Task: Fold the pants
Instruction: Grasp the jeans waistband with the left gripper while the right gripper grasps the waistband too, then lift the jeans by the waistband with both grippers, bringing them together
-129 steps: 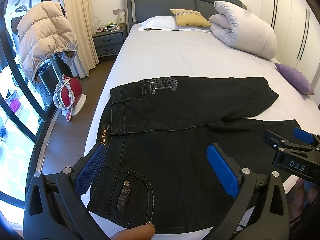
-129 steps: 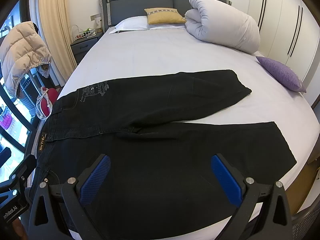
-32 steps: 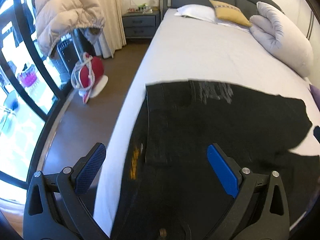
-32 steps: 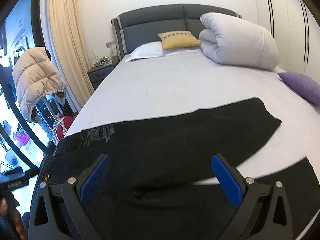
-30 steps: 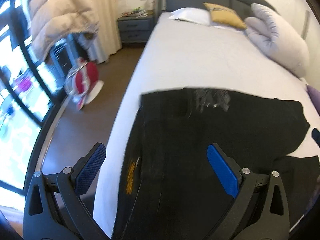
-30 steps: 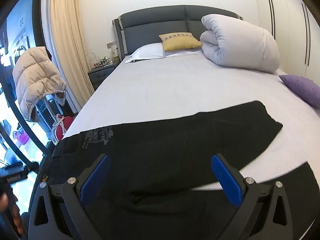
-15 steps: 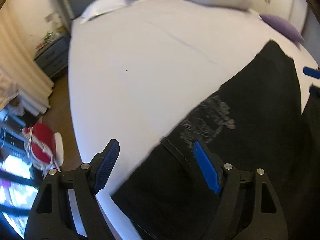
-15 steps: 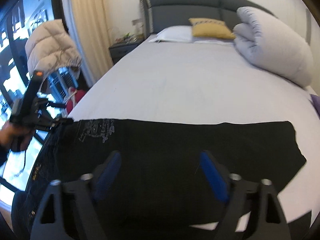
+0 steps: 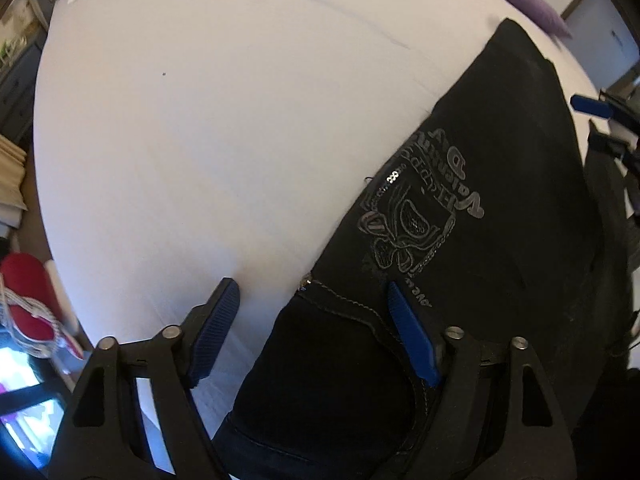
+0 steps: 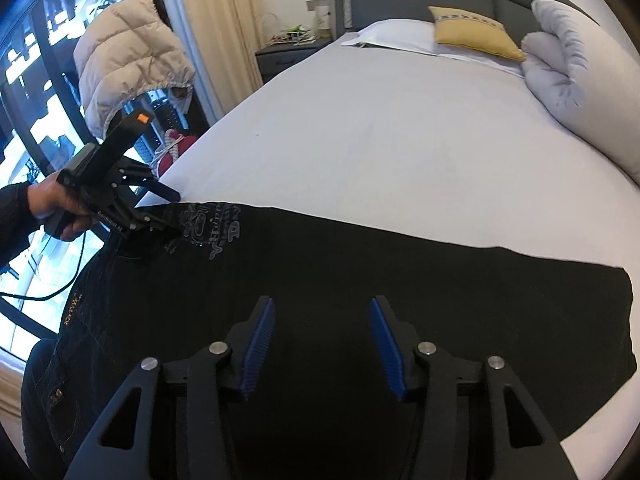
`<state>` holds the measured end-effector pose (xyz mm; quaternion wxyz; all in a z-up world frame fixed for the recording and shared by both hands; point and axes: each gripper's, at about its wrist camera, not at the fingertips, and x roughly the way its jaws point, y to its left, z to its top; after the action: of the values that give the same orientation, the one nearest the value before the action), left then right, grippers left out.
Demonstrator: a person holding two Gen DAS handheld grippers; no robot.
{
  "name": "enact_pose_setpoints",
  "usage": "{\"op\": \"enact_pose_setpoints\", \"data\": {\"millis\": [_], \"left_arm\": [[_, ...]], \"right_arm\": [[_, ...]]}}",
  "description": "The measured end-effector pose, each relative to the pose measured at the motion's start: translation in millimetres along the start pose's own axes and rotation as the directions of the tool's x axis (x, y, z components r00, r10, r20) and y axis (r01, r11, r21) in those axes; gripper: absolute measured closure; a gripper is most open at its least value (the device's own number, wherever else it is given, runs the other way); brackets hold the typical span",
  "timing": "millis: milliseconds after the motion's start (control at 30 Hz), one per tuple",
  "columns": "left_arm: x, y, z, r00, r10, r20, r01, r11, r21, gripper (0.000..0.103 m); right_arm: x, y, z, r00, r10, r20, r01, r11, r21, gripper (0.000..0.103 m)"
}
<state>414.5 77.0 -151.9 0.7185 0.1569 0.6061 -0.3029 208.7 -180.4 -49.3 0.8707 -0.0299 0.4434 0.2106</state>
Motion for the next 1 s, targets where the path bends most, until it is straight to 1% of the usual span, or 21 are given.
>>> {"op": "enact_pose_setpoints", "data": {"millis": [33,100,133,200,233,300,367,433,500,567,633,667,700,733,833,867,900,933,1000], "left_arm": [[-1,5,1,1.000,-0.017,-0.006,0.017,1.000,-0.008,0.044],[-1,12,2,0.999,-0.041,-0.018,0.041,0.999,-0.023,0.061],[1,13,4,0.998,-0.054,-0.022,0.053,0.998,-0.029,0.065],[2,17,9,0.998,-0.056,-0.019,0.055,0.998,-0.041,0.077],[-1,17,8,0.999,-0.053,-0.009,0.052,0.997,-0.049,0.080],[-8,17,4,0.999,-0.026,0.028,0.027,0.998,-0.059,0.094],[-16,7,-7,0.997,0.011,0.074,-0.007,0.998,-0.055,0.096],[-28,-3,-17,0.991,0.048,0.129,-0.041,0.998,-0.052,0.097],[-42,-12,-27,0.980,0.073,0.186,-0.065,0.997,-0.052,0.097],[-53,-21,-35,0.969,0.101,0.226,-0.094,0.995,-0.044,0.097],[-65,-27,-40,0.956,0.128,0.264,-0.124,0.992,-0.034,0.097],[-68,-31,-41,0.950,0.140,0.278,-0.137,0.990,-0.028,0.097],[-67,-45,-44,0.944,0.153,0.292,-0.155,0.988,-0.018,0.097],[-64,-71,-55,0.937,0.165,0.307,-0.171,0.985,-0.009,0.097],[-66,-78,-62,0.930,0.172,0.326,-0.183,0.983,0.003,0.097],[-70,-77,-66,0.928,0.173,0.329,-0.184,0.983,0.004,0.097],[-69,-79,-65,0.928,0.172,0.330,-0.184,0.983,0.005,0.097],[-71,-68,-66,0.927,0.171,0.333,-0.183,0.983,0.003,0.097],[-77,-67,-65,0.925,0.173,0.337,-0.185,0.983,0.002,0.097]], "right_arm": [[1,2,3,1.000,0.005,-0.001,-0.005,1.000,-0.006,0.050],[2,6,8,1.000,0.005,-0.001,-0.005,1.000,-0.023,0.050],[3,8,10,1.000,0.009,-0.002,-0.009,1.000,-0.028,0.050],[4,12,14,1.000,0.017,-0.002,-0.017,0.999,-0.041,0.050],[4,15,17,1.000,0.018,0.000,-0.018,0.998,-0.053,0.050],[4,21,20,1.000,0.028,0.000,-0.028,0.996,-0.080,0.050],[5,27,26,0.999,0.048,-0.009,-0.049,0.992,-0.119,0.050],[9,33,33,0.997,0.066,-0.026,-0.070,0.983,-0.168,0.050],[14,38,40,0.997,0.068,-0.039,-0.075,0.972,-0.223,0.050],[22,45,49,0.994,0.082,-0.073,-0.100,0.955,-0.281,0.050],[33,56,60,0.992,0.070,-0.106,-0.103,0.931,-0.351,0.050],[36,61,64,0.990,0.070,-0.119,-0.110,0.918,-0.380,0.051],[41,68,69,0.988,0.074,-0.135,-0.125,0.900,-0.417,0.051],[44,74,73,0.987,0.071,-0.144,-0.129,0.885,-0.448,0.051],[58,90,83,0.983,0.041,-0.177,-0.131,0.836,-0.533,0.052],[62,92,85,0.982,0.033,-0.188,-0.132,0.828,-0.545,0.052],[70,94,89,0.976,0.036,-0.215,-0.151,0.822,-0.550,0.052],[74,93,92,0.972,0.034,-0.233,-0.161,0.819,-0.551,0.052],[86,91,96,0.962,0.019,-0.272,-0.172,0.816,-0.552,0.053]]}}
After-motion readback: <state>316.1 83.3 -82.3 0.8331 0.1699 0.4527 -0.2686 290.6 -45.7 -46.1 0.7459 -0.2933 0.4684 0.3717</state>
